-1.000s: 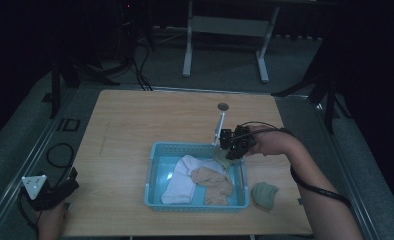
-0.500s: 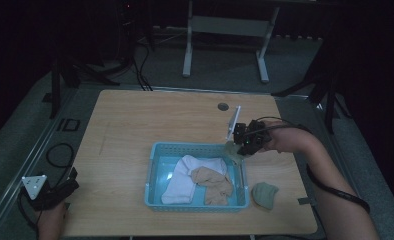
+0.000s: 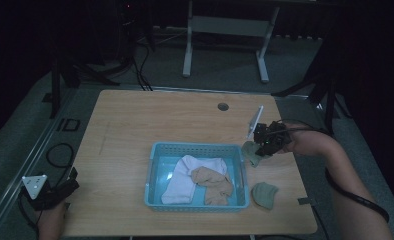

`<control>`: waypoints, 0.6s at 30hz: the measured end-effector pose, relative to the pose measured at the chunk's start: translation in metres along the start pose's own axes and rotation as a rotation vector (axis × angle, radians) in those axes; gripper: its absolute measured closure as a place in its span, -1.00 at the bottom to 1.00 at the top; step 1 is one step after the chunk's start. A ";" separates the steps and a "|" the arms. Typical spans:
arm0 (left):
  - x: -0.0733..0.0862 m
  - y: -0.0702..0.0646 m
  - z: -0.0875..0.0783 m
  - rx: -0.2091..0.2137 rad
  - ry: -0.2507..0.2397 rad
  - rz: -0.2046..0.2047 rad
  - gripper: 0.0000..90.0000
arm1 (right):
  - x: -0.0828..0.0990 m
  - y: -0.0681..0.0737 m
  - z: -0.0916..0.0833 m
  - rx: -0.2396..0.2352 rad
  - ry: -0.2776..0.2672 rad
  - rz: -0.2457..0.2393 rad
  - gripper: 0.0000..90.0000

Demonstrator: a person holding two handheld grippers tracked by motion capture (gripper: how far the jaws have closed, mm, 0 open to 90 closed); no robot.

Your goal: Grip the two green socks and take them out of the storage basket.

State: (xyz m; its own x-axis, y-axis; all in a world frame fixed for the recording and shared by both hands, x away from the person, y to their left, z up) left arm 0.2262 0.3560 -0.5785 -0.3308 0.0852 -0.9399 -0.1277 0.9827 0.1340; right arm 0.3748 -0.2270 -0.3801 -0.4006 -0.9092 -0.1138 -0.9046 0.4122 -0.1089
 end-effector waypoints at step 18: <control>0.000 0.000 0.000 -0.002 0.003 0.004 -0.98 | 0.035 -0.020 0.065 -0.051 0.051 0.106 0.87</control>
State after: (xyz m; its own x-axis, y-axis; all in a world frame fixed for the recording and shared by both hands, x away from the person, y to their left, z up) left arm 0.2261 0.3557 -0.5785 -0.3340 0.0887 -0.9384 -0.1286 0.9820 0.1386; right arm 0.3885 -0.2634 -0.4457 -0.5003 -0.8629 -0.0715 -0.8623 0.5040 -0.0482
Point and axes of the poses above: each handheld gripper's, and its own axes: z roughly forward along the jaws, x roughly out of its underside, y roughly to its left, the point moved 1 cm from there along z, roughly forward along the jaws, and after that the axes turned 13 degrees about z, right-handed, at the moved point
